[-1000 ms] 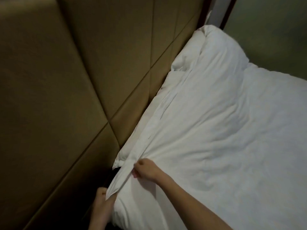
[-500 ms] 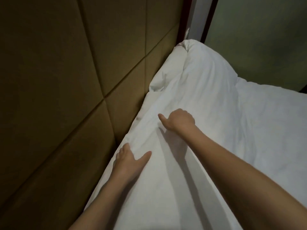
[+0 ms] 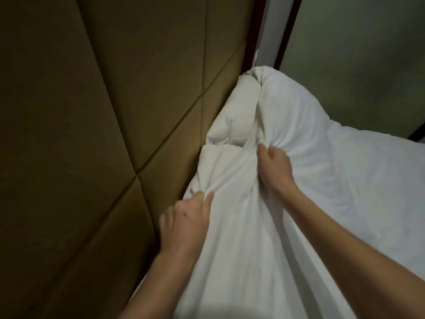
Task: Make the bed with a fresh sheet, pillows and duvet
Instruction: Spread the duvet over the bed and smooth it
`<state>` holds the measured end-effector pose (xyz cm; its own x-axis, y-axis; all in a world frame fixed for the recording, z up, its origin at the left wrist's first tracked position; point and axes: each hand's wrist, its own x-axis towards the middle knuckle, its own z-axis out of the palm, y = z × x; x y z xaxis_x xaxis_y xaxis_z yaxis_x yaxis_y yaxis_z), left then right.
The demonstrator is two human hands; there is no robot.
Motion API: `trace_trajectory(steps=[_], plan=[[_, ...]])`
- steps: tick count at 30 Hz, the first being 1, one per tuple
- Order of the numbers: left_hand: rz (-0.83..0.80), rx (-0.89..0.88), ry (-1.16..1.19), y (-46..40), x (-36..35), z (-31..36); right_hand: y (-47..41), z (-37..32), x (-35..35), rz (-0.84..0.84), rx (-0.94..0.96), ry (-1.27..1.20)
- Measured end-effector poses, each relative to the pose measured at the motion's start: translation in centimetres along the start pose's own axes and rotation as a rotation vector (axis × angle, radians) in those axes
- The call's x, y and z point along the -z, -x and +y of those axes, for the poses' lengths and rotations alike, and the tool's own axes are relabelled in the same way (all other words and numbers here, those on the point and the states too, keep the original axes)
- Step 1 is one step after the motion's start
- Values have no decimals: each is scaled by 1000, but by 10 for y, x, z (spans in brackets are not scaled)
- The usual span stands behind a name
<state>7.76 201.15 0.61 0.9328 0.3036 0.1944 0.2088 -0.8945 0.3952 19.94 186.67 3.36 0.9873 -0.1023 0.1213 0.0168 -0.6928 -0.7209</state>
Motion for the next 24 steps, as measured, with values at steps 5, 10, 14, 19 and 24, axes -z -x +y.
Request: trace_trajectory(steps=[5,10,14,19,24], plan=[[346,-230,271,-3,89,11,5,-75,35,146,118,-454],[251,-37,65,-5,62,-27,9,-37,-48,-111,117,-51],[-187,127,-234,4,-1,-39,30,30,-120,-455,261,459],[-289,-49,-175,27,-27,-32,37,21,-113,-709,557,703],[-420,-52,44,75,-40,-57,96,27,-90,-413,474,698]])
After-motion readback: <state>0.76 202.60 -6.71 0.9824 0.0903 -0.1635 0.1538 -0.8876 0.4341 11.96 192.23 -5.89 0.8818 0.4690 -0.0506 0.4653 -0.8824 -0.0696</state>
